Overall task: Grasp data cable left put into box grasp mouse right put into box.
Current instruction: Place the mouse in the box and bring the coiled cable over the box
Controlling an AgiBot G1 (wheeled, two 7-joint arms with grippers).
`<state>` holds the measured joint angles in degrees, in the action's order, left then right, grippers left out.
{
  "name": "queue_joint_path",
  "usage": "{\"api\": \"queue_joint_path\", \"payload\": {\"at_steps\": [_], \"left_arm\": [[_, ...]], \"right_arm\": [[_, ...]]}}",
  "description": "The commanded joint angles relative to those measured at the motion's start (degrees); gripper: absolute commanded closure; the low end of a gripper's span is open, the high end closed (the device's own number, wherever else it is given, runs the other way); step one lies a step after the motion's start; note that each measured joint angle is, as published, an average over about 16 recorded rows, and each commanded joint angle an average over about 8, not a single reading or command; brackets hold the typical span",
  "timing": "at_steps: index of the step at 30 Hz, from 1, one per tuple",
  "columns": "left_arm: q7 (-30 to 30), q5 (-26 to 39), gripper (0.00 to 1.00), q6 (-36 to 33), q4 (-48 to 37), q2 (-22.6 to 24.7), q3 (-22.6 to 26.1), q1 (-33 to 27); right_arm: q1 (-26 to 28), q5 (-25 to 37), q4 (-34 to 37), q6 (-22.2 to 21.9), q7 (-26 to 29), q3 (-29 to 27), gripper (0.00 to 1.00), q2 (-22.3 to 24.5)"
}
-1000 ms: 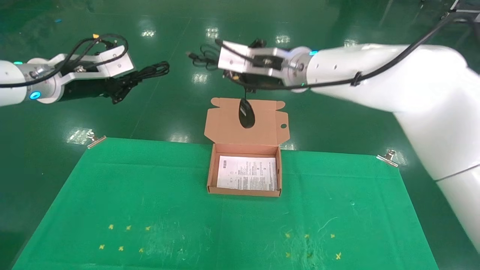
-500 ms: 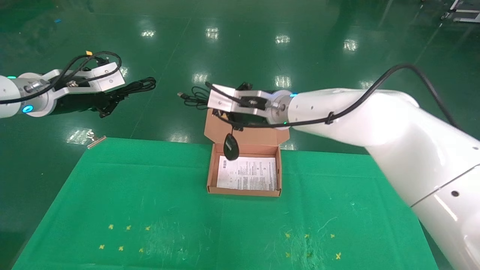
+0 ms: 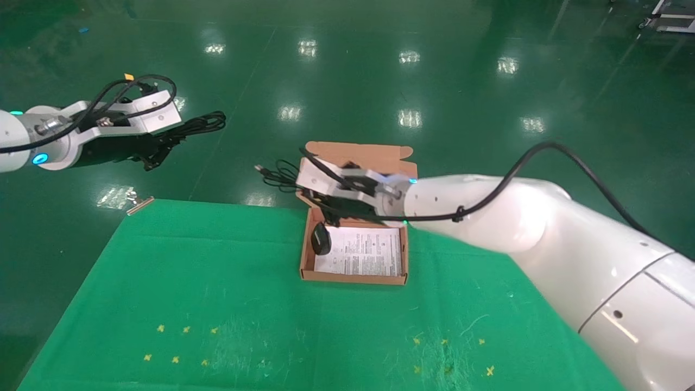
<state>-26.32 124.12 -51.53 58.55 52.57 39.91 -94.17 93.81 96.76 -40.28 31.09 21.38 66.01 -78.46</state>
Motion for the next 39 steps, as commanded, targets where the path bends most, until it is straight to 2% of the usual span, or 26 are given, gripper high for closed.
{"api": "queue_joint_path", "payload": {"at_steps": [1,7,8,14,15,16,30,39], "left_arm": [[-0.13,0.08,1.00,-0.02,0.12,-0.02,0.00,0.04],[-0.29,0.18,1.00,-0.05,0.27,-0.05,0.01,0.08],[-0.31,0.19,1.00,-0.05,0.28,-0.05,0.01,0.08],[-0.34,0.24,1.00,-0.07,0.34,-0.06,0.02,0.11],[-0.34,0.24,1.00,-0.08,0.34,-0.06,0.02,0.12],[-0.34,0.24,1.00,-0.08,0.35,-0.06,0.03,0.12],[1.05,-1.14,1.00,0.20,0.82,2.09,0.85,1.73],[4.30,-2.01,1.00,3.31,-0.46,7.28,2.73,5.11]], "right_arm": [[-0.55,-1.62,1.36,-0.81,1.12,1.22,1.00,0.01],[-1.33,-4.55,4.83,-1.57,3.33,4.65,0.98,-0.09],[-1.33,-4.91,5.11,-1.68,3.54,5.15,0.90,-0.11],[-1.15,-6.31,5.85,-2.19,4.07,7.17,0.15,-0.15],[-1.15,-6.44,5.84,-2.22,4.08,7.31,0.04,-0.07],[-1.16,-6.57,5.77,-2.24,4.09,7.44,0.00,0.05],[-0.19,-6.49,1.74,-2.27,5.46,8.27,0.00,3.16],[1.50,-4.89,-3.06,-3.38,6.90,7.99,0.00,9.86]]}}
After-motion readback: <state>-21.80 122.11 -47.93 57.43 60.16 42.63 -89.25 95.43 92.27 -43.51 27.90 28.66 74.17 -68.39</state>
